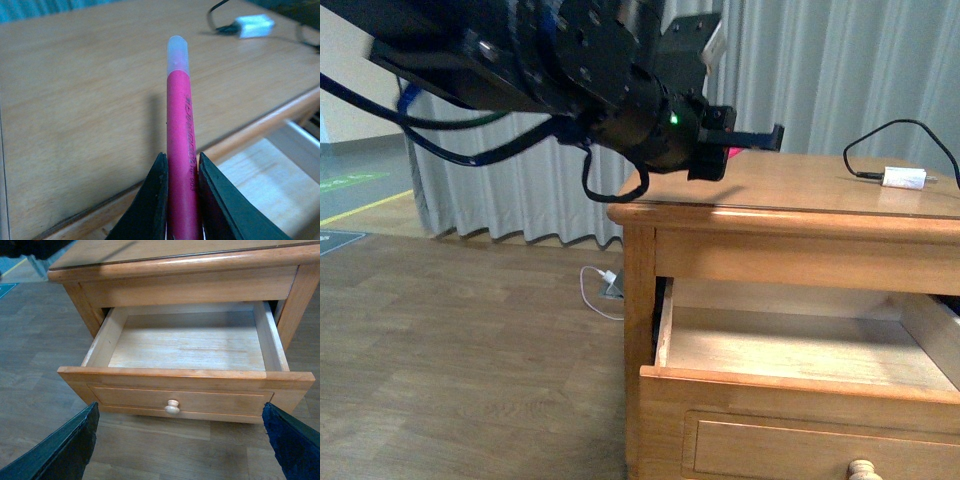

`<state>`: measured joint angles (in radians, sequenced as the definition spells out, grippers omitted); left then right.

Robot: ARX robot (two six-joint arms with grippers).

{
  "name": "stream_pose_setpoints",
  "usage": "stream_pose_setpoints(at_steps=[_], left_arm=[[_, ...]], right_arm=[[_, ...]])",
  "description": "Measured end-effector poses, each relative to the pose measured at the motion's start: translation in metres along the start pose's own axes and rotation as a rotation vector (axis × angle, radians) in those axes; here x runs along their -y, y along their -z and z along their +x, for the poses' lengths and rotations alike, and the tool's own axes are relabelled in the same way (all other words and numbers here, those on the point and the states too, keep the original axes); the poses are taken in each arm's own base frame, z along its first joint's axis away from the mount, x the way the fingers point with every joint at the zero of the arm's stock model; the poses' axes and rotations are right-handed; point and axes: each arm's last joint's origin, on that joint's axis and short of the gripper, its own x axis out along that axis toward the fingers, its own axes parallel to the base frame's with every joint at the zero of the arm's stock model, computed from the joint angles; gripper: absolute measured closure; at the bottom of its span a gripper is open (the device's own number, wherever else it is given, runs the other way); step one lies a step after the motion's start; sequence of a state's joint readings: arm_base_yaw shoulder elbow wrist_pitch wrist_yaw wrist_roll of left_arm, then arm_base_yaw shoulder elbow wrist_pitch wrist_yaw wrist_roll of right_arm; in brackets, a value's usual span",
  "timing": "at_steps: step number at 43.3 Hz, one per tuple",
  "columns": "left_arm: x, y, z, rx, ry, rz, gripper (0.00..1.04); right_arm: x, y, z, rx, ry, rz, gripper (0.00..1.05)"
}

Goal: Place pink marker in drawer with both arms

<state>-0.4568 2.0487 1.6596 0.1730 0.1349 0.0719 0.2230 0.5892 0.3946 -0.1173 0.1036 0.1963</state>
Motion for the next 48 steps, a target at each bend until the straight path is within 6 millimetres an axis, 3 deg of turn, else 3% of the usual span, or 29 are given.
stream_pose_setpoints(at_steps=[8, 13, 22, 34, 42, 48], left_arm=[[0.003, -0.017, -0.058, 0.104, 0.175, 0.119, 0.9], [0.005, 0.002, -0.068, 0.065, 0.205, 0.18, 0.9], [0.019, 0.06, -0.038, -0.081, 0.177, 0.226, 0.9], [0.04, 0.105, 0.002, -0.183, 0.172, 0.232, 0.9], [0.048, 0.118, 0.024, -0.221, 0.155, 0.24, 0.9], [0.049, 0.118, 0.027, -0.22, 0.141, 0.235, 0.9]], right_arm=[[0.0, 0.0, 0.0, 0.0, 0.0, 0.0, 0.08], [0.0, 0.0, 0.0, 0.0, 0.0, 0.0, 0.08], [0.0, 0.0, 0.0, 0.0, 0.0, 0.0, 0.08], [0.0, 0.0, 0.0, 0.0, 0.0, 0.0, 0.08], [0.0, 0.0, 0.0, 0.0, 0.0, 0.0, 0.08], [0.0, 0.0, 0.0, 0.0, 0.0, 0.0, 0.08]])
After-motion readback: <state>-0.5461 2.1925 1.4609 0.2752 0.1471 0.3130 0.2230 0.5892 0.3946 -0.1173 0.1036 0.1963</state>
